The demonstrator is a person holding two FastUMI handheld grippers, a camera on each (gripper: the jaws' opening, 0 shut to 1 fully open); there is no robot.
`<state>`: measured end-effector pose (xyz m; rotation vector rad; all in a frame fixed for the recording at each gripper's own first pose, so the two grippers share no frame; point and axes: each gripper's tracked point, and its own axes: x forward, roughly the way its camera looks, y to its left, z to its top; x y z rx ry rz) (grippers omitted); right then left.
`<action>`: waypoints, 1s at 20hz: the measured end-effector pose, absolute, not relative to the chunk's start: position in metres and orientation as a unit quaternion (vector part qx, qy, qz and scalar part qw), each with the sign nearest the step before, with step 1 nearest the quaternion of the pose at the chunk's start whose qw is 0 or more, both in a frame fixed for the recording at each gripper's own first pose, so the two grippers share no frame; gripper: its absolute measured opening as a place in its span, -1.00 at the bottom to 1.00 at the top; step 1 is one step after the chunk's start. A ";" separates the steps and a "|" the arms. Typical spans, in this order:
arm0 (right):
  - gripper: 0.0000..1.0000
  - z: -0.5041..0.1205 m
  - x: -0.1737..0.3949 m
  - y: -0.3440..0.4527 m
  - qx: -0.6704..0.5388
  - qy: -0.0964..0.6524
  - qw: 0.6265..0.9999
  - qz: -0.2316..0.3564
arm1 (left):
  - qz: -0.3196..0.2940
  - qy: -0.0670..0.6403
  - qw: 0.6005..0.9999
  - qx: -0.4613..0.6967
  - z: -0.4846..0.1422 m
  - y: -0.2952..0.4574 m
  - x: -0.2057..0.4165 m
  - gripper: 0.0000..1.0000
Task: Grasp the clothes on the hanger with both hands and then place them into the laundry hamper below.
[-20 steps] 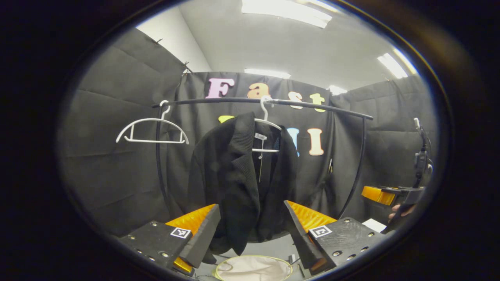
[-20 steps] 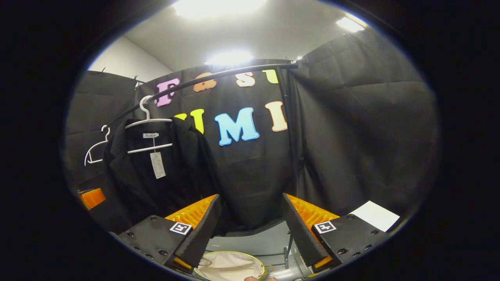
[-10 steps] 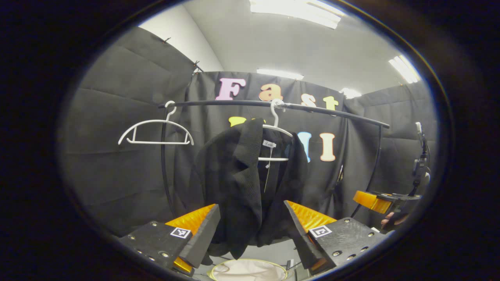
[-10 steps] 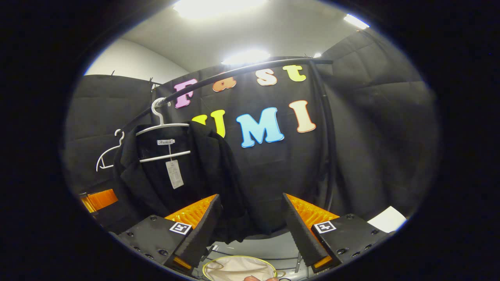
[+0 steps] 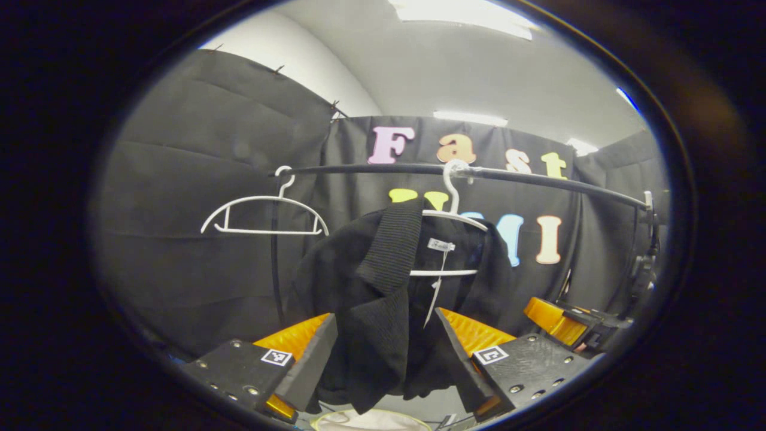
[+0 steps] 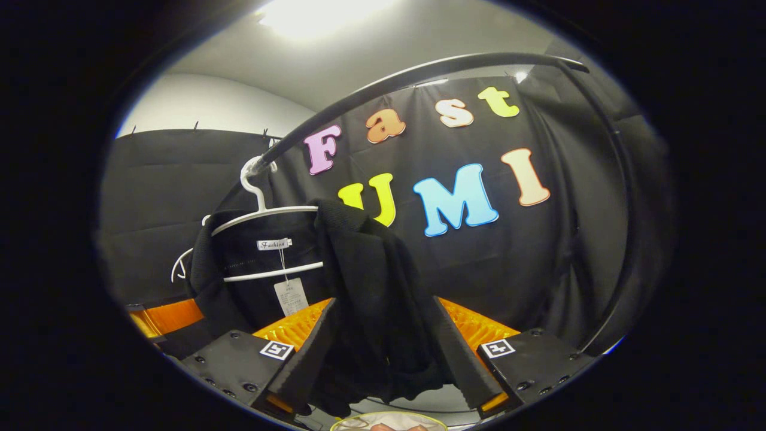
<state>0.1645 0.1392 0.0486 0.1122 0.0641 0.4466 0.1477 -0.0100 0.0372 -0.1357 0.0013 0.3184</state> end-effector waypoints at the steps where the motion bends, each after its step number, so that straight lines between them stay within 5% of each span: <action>1: 0.86 0.051 0.173 0.145 0.065 0.034 0.970 0.231 | 0.168 0.001 0.983 -0.068 0.037 -0.010 0.154 0.87; 12: 0.95 0.036 0.230 0.207 0.075 0.055 0.952 0.292 | 0.294 -0.013 0.955 -0.028 0.037 0.014 0.209 0.87; 20: 0.95 0.032 0.237 0.223 0.059 0.055 0.948 0.309 | 0.318 -0.022 0.947 -0.048 0.032 0.027 0.213 0.87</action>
